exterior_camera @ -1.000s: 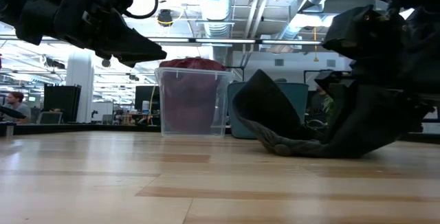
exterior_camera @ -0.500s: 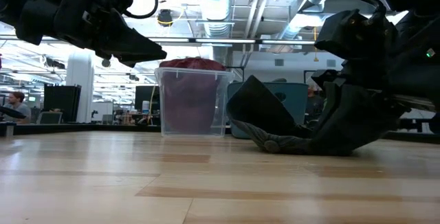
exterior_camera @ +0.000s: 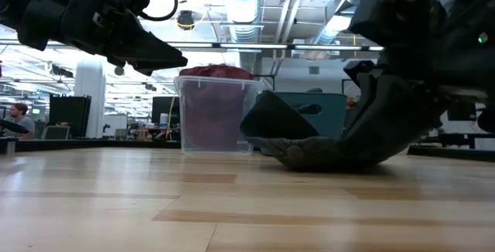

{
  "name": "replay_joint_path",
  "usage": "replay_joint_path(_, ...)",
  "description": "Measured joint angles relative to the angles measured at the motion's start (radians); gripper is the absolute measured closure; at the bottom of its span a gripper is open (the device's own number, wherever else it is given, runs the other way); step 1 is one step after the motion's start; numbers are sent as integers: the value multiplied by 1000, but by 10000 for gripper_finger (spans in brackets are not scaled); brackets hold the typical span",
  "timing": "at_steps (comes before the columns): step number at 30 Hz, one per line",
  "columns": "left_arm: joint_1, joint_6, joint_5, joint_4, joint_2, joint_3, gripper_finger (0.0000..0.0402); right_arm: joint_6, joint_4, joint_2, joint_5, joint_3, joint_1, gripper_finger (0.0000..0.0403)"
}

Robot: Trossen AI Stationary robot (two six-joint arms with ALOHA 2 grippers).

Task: Pick & Place hat
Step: Put the black cap into the blue bin

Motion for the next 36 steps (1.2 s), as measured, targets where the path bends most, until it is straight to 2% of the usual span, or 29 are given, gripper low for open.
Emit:
replay_joint_path(8,0,0,0,0,0,0,266,-1,-212,0,78,115,28,402)
replay_joint_path(23,0,0,0,3,0,0,266,-2,-507,-7,179,286,75,402)
replay_joint_path(36,0,0,0,3,0,0,266,-27,-588,-228,259,295,108,402)
